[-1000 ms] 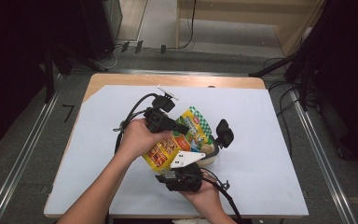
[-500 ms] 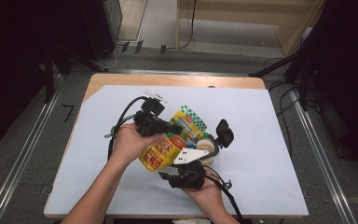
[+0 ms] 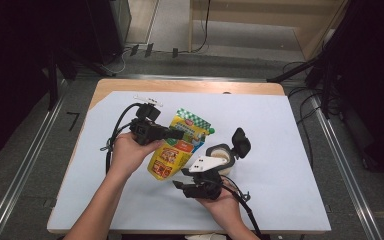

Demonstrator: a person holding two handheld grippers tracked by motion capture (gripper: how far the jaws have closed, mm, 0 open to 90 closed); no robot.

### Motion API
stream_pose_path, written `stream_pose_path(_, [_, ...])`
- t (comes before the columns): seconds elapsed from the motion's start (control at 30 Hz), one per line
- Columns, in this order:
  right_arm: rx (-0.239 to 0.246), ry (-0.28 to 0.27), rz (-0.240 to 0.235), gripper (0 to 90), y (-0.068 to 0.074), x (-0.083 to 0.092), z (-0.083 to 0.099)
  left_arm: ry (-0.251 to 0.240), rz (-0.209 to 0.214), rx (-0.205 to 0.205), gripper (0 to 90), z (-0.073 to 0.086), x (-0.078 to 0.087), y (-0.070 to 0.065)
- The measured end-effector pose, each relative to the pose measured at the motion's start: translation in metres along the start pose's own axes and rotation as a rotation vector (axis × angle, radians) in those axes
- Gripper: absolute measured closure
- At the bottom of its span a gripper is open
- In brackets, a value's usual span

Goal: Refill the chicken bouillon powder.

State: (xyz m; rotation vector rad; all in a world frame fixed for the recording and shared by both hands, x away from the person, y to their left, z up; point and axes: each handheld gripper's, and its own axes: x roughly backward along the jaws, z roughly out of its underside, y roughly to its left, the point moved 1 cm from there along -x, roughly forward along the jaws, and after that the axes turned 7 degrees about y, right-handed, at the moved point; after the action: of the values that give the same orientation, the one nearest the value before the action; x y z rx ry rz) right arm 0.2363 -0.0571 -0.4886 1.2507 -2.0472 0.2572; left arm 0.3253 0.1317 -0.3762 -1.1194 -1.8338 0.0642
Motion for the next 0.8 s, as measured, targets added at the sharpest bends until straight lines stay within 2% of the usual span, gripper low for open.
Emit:
stream_pose_path(0.3, [-0.021,-0.020,-0.006,49.7,-0.004,0.005,-0.003,-0.053,-0.033,0.019,90.0,0.002,0.011,0.010])
stream_pose_path(0.8, [-0.038,-0.025,-0.007,48.1,-0.005,0.010,-0.001,-0.140,-0.088,0.057,90.0,0.003,0.029,0.038])
